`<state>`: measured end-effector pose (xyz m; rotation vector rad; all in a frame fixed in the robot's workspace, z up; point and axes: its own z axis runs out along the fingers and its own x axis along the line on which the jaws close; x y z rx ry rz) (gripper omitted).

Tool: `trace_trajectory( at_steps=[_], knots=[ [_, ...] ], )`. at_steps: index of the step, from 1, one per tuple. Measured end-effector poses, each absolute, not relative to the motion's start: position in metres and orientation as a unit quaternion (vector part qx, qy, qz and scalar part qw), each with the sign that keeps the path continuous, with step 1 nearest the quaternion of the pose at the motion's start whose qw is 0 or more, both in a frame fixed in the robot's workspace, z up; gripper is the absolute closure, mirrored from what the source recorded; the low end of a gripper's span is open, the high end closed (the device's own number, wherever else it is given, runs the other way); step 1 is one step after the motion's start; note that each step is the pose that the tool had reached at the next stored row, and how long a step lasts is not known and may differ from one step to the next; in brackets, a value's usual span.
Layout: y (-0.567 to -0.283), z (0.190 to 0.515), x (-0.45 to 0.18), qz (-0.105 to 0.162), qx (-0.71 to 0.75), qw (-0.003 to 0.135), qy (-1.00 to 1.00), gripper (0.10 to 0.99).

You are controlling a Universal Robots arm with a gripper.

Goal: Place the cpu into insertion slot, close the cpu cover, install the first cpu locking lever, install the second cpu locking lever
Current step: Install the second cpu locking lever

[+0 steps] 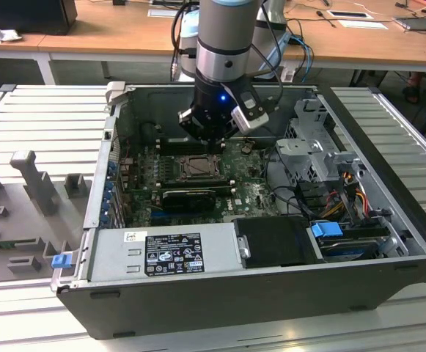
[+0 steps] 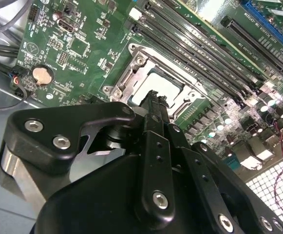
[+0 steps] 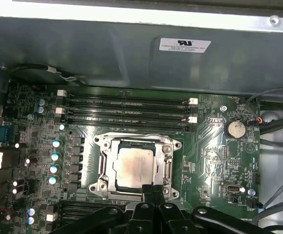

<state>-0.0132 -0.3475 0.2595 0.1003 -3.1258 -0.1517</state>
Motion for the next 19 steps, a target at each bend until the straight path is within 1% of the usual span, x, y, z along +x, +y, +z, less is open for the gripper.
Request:
trace_trajectory(
  at_steps=[19],
  knots=[
    [-0.3566, 0.2595, -0.0132, -0.048, 0.032, 0.005, -0.998, 0.98]
  ],
)
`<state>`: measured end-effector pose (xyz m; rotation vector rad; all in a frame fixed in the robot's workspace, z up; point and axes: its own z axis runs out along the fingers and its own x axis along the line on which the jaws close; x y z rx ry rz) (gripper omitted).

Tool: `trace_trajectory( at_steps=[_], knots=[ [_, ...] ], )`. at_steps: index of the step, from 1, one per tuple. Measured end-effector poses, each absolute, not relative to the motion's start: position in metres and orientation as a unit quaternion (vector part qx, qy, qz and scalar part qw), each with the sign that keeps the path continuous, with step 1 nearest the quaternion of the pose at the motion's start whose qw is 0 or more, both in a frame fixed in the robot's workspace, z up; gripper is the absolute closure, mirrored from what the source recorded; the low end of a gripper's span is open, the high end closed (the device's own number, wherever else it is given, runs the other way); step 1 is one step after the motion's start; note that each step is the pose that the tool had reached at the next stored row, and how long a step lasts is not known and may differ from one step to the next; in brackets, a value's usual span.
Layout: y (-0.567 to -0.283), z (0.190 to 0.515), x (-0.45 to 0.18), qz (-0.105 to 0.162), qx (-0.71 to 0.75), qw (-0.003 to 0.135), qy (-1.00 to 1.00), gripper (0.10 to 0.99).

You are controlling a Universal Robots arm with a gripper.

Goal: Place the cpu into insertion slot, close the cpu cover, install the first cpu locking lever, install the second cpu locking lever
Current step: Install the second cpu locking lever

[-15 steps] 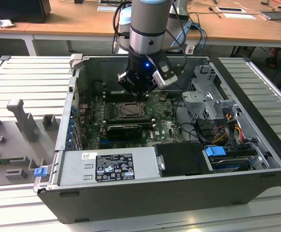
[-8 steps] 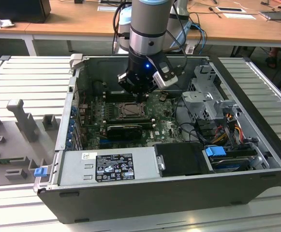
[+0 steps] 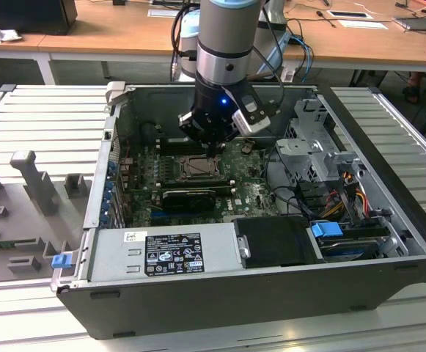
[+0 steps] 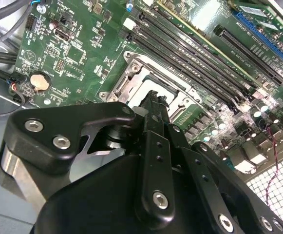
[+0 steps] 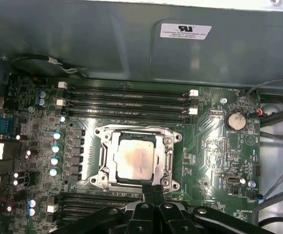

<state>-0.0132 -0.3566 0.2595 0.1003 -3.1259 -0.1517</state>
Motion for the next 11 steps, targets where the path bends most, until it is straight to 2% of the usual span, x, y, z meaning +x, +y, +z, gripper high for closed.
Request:
trace_trajectory(
  at_steps=[11],
  knots=[
    [-0.3619, 0.2595, -0.0132, -0.048, 0.032, 0.005, -0.998, 0.98]
  ],
)
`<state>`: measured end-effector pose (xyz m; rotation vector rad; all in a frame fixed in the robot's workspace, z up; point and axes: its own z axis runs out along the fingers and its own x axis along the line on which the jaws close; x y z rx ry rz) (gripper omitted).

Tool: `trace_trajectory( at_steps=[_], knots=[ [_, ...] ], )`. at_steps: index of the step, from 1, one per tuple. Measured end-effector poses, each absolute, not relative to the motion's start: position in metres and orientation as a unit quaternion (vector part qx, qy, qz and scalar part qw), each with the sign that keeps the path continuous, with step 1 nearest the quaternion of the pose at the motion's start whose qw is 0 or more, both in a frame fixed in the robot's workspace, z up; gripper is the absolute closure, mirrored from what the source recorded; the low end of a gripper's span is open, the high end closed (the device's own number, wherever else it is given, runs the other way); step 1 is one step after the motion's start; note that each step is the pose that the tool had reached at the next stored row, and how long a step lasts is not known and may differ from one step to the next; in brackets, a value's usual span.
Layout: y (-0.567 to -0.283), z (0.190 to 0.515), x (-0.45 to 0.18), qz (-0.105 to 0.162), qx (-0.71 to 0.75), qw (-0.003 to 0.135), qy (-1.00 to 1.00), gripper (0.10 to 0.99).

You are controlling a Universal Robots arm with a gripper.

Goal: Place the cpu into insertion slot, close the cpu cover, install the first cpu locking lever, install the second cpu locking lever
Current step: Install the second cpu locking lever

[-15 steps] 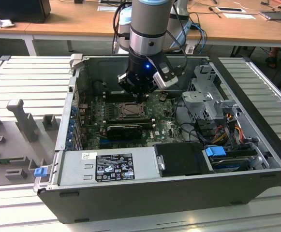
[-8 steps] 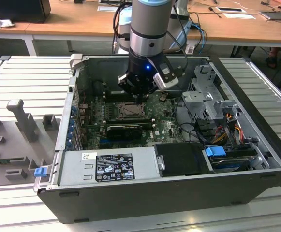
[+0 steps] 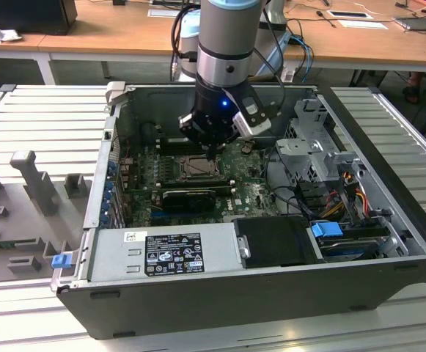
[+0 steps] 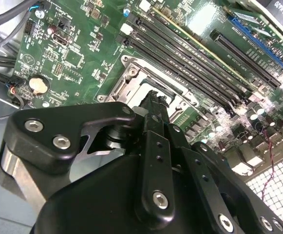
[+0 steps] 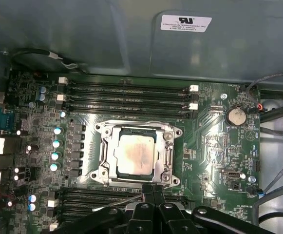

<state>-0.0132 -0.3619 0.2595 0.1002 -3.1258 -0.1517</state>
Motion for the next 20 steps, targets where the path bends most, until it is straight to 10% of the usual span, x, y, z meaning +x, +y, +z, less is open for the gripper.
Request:
trace_trajectory(
  at_steps=[20],
  knots=[
    [-0.377, 0.257, -0.013, -0.055, 0.032, 0.005, -0.998, 0.98]
  ],
)
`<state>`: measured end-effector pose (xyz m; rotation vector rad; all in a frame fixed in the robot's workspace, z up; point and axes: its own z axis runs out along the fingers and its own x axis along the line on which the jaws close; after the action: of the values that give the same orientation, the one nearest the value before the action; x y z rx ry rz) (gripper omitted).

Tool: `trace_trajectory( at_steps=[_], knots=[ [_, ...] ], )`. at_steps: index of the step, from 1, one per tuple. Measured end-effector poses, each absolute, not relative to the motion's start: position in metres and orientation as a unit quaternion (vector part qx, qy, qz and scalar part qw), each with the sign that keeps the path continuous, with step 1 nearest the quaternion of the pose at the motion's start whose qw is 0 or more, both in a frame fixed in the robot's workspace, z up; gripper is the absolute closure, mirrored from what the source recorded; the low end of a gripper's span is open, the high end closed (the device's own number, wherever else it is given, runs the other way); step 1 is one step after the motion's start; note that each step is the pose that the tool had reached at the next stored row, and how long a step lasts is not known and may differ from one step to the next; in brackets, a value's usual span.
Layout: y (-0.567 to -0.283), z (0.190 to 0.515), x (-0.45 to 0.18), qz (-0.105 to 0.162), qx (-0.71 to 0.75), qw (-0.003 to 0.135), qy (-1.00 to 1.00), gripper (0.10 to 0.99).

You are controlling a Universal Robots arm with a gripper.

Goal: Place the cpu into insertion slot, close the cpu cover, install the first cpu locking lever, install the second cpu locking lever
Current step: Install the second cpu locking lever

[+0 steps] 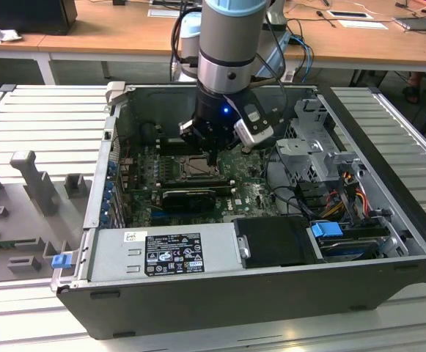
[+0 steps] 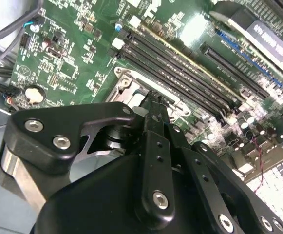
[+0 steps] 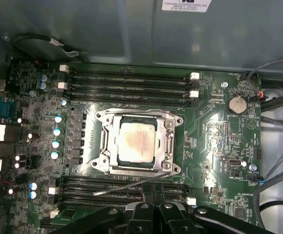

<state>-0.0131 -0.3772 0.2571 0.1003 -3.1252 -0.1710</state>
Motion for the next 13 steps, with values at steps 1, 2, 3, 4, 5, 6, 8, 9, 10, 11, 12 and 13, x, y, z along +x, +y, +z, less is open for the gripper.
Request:
trace_trajectory(
  at_steps=[1, 2, 3, 4, 5, 6, 8, 9, 10, 11, 12, 13],
  knots=[
    [-0.378, 0.257, -0.013, -0.058, 0.032, 0.005, -0.998, 0.98],
    [-0.379, 0.256, -0.013, -0.062, 0.032, 0.005, -0.998, 0.98],
    [-0.379, 0.255, -0.013, -0.064, 0.032, 0.005, -0.997, 0.98],
    [-0.379, 0.251, -0.013, -0.064, 0.032, 0.005, -0.997, 0.98],
    [-0.379, 0.249, -0.014, -0.064, 0.032, 0.005, -0.997, 0.98],
    [-0.38, 0.246, -0.016, -0.064, 0.032, 0.005, -0.997, 0.98],
    [-0.38, 0.243, -0.022, -0.064, 0.032, 0.006, -0.997, 0.98],
    [-0.381, 0.243, -0.023, -0.064, 0.033, 0.006, -0.997, 0.98],
    [-0.382, 0.243, -0.024, -0.064, 0.033, 0.006, -0.997, 0.98],
    [-0.384, 0.242, -0.027, -0.064, 0.033, 0.006, -0.997, 0.98],
    [-0.385, 0.242, -0.032, -0.065, 0.033, 0.006, -0.997, 0.98],
    [-0.385, 0.242, -0.034, -0.066, 0.033, 0.006, -0.997, 0.98]
  ],
)
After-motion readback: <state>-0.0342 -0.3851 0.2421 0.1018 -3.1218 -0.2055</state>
